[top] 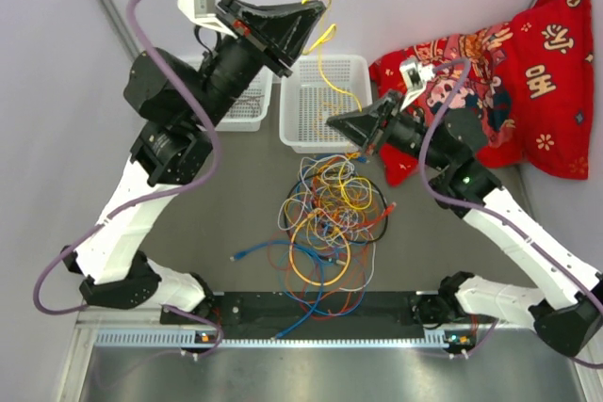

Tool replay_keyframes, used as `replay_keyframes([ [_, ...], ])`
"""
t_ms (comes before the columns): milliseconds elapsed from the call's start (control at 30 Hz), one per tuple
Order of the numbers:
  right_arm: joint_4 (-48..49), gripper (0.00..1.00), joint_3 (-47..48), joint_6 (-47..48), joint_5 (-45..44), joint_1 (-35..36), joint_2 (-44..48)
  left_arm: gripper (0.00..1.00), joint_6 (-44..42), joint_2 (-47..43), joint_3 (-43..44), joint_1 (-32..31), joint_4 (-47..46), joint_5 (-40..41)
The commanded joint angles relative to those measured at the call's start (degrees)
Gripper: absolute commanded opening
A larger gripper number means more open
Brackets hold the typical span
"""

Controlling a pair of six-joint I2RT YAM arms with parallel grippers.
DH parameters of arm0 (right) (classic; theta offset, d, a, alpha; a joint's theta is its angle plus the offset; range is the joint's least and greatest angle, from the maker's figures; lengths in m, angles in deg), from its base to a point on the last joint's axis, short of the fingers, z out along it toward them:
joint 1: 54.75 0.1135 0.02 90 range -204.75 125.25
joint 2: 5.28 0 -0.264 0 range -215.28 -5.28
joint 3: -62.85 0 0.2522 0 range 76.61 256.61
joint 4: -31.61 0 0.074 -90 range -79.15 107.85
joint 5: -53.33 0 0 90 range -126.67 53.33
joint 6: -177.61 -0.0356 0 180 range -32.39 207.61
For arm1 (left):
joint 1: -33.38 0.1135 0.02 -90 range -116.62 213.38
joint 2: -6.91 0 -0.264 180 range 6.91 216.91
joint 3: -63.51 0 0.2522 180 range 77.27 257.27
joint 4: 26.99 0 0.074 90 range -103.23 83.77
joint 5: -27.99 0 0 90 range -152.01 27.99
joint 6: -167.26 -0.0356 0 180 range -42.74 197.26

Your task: Untangle the cables

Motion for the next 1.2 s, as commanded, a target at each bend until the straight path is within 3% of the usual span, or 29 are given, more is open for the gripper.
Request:
replay_keyframes([
  [0,-13.0,0.0,12.1,5.8,-9.9,0.6,-2.4,0.23,-1.8,-5.5,-7.7,0.2,-3.8,5.0],
  [133,-21.0,0.0,23.9,8.7,-16.9,-0.5,-8.8,0.79,-2.0,-10.4,-17.9,0.2,-6.6,11.6],
  [200,-22.5,0.0,30.7,8.1,-17.1,-1.5,-13.5,0.98,-2.0,-13.2,-23.0,0.2,-5.9,15.9],
  [367,-25.8,0.0,46.0,5.8,-17.7,-6.7,-23.7,0.98,-0.9,-21.4,-36.6,0.2,-4.5,28.5],
  [633,-28.1,0.0,65.5,6.0,-17.6,-12.0,-42.1,0.96,7.1,-33.7,-61.1,0.2,-1.8,35.0],
  [867,-24.1,0.0,67.5,6.1,-19.2,-14.5,-51.9,0.95,13.4,-39.3,-72.5,0.2,0.9,37.9],
  [1100,-21.9,0.01,68.7,4.7,-18.2,-15.1,-62.2,0.95,15.2,-39.7,-75.6,0.2,4.9,39.3],
  [1133,-23.0,0.2,68.7,3.6,-18.0,-15.0,-62.9,0.95,15.6,-39.8,-76.3,0.2,5.3,39.3],
  [1167,-23.6,0.62,68.7,3.1,-17.7,-15.0,-63.8,0.95,15.9,-40.0,-76.6,0.2,5.4,39.3],
])
